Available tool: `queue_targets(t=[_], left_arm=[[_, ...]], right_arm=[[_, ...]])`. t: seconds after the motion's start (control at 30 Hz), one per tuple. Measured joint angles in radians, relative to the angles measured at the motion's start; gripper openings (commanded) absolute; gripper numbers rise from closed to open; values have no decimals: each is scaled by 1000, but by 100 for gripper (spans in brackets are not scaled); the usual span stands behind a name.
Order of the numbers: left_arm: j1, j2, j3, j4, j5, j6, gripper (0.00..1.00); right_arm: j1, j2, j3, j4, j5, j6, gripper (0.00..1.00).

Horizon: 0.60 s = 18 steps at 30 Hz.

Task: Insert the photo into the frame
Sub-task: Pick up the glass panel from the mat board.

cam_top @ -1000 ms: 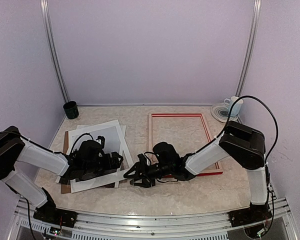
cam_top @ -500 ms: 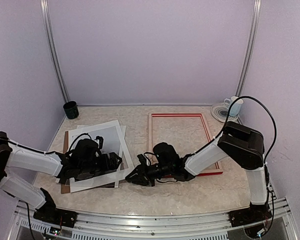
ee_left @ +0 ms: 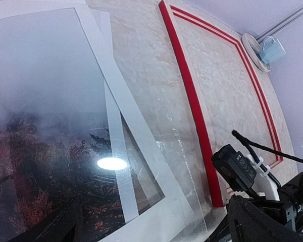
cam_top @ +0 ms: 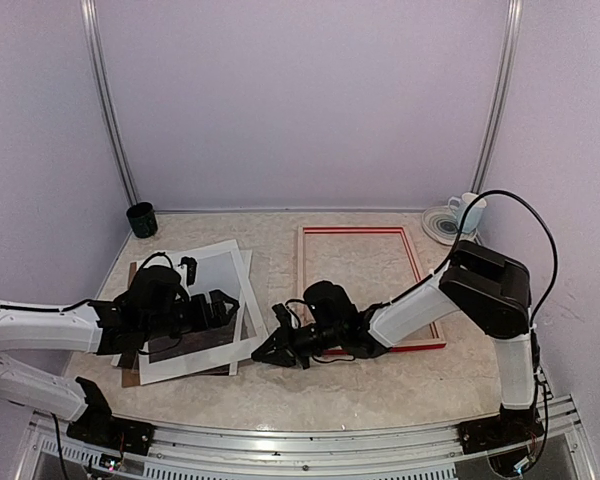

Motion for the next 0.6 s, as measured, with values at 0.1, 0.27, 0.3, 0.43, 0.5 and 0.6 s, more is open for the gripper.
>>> queue_targets(t=[0.1, 0.27, 0.3, 0.43, 0.5, 0.6], left_arm=[[0, -6, 0, -9, -2, 0, 99], [0, -6, 10, -40, -11, 2, 99], [0, -6, 18, -48, -14, 5, 99], [0, 5, 68, -60, -23, 20, 99], [0, 17, 92, -60, -27, 31, 99], [1, 46, 114, -59, -30, 43, 99]], right_arm=[[-3, -24, 17, -55, 0, -46, 0], [-26, -105, 23, -150, 4, -130, 0], [-33, -122, 22, -164, 5, -145, 0], [-68, -197, -3, -195, 6, -192, 0], [-88, -227, -25, -204, 3, -212, 0], [-119, -262, -71, -221, -8, -240, 0]])
